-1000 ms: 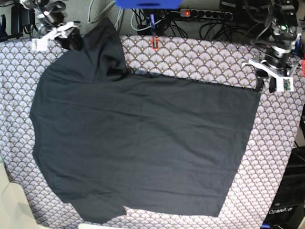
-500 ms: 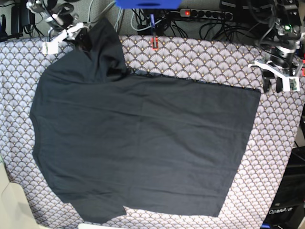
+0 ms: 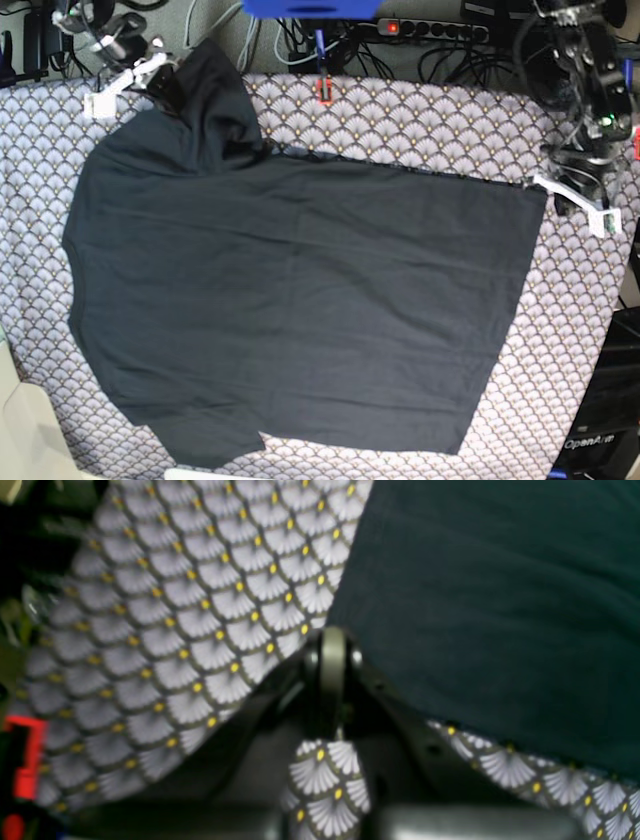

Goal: Fold the T-shirt properly
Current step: 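Close both grippers on the shoulder edges of the dark shirt, then lift the shoulders and pull both grippers toward the hem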

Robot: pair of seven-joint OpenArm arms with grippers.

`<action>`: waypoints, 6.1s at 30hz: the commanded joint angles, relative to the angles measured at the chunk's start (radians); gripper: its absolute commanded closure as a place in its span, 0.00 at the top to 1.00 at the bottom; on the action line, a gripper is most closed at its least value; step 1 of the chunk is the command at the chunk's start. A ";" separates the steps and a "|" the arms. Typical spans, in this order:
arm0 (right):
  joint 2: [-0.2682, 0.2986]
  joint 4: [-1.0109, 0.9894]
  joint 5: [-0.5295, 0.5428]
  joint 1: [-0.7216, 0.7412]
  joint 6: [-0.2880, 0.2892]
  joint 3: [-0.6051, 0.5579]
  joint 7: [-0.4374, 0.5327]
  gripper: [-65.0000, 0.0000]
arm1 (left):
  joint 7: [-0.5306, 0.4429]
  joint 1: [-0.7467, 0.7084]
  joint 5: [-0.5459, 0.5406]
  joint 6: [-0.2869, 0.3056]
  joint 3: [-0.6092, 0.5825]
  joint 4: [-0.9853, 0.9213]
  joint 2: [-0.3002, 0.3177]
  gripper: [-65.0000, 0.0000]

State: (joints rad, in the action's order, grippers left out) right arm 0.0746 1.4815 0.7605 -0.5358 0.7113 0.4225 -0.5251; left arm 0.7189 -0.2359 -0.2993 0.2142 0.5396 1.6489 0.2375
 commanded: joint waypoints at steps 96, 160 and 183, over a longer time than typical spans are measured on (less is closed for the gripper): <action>0.293 -0.178 -0.183 0.722 -0.013 -0.007 -0.212 0.00 | 0.009 0.579 -0.005 -0.014 -0.003 -0.494 -0.074 0.00; 0.316 -0.726 -0.556 1.170 -0.013 -0.320 0.138 0.38 | -0.315 0.855 0.137 -0.008 -0.212 -0.843 -0.046 0.49; 0.480 -0.718 -0.548 0.920 -0.013 -0.293 0.142 0.40 | -0.207 0.429 0.127 -0.002 -0.207 -0.358 -0.051 0.50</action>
State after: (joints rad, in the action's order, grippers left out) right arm 0.5259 0.7471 0.2043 0.3706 0.6949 0.1196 -0.4011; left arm 0.5404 0.1650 -0.1646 0.2104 0.3302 1.2655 0.1738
